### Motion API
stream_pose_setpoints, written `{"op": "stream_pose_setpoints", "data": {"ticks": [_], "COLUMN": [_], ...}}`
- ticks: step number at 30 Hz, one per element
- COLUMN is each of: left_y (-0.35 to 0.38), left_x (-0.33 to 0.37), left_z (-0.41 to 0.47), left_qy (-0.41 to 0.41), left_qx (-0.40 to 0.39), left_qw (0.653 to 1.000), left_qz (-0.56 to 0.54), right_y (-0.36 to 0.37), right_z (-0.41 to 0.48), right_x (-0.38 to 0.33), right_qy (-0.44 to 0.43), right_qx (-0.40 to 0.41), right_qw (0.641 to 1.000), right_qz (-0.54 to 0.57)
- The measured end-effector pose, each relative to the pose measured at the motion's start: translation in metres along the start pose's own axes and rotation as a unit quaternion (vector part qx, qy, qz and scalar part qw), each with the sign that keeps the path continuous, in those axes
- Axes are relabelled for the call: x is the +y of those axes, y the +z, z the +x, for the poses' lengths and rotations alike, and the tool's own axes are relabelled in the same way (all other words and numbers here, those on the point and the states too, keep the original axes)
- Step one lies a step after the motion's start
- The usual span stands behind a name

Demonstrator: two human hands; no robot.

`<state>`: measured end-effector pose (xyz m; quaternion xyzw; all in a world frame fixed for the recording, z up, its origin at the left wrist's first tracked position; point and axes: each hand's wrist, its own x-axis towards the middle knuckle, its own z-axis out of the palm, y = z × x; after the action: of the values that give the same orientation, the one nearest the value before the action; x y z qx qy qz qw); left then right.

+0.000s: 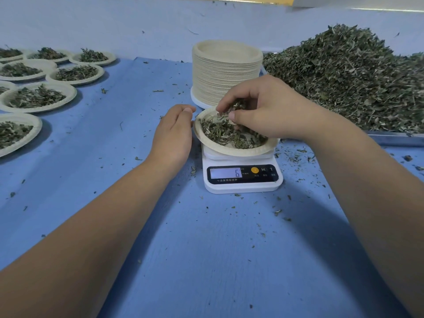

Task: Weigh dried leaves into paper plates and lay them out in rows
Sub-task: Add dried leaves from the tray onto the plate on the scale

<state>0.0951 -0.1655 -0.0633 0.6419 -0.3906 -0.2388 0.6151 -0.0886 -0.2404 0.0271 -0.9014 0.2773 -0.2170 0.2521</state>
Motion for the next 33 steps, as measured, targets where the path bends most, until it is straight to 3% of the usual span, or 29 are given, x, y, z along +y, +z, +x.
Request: {"op": "stream_pose_setpoints", "data": {"ticks": [9, 14, 20, 27, 31, 33], "left_y": [0.0, 0.0, -0.001, 0.0, 0.0, 0.0], "left_x": [0.001, 0.002, 0.004, 0.008, 0.01, 0.01], "left_z": [-0.001, -0.002, -0.004, -0.009, -0.01, -0.011], "left_qy": [-0.001, 0.001, 0.004, 0.004, 0.01, 0.016], "left_qx": [-0.001, -0.003, -0.003, -0.013, -0.023, -0.031], "left_qw": [1.0, 1.0, 1.0, 0.999, 0.999, 0.999], "left_qz": [0.0, 0.003, 0.011, 0.032, 0.03, 0.03], "right_y": [-0.004, -0.005, 0.003, -0.018, -0.028, -0.031], "right_z": [-0.002, -0.003, -0.006, -0.005, -0.011, -0.017], "right_x": [-0.004, -0.001, -0.003, 0.012, 0.05, 0.072], "right_qy": [-0.023, -0.033, -0.04, -0.019, 0.064, 0.124], "right_qx": [-0.001, 0.038, 0.016, 0.161, 0.26, 0.265], "right_qw": [0.995, 0.997, 0.997, 0.987, 0.956, 0.938], "right_qz": [-0.101, -0.062, -0.062, -0.005, -0.119, -0.184]}}
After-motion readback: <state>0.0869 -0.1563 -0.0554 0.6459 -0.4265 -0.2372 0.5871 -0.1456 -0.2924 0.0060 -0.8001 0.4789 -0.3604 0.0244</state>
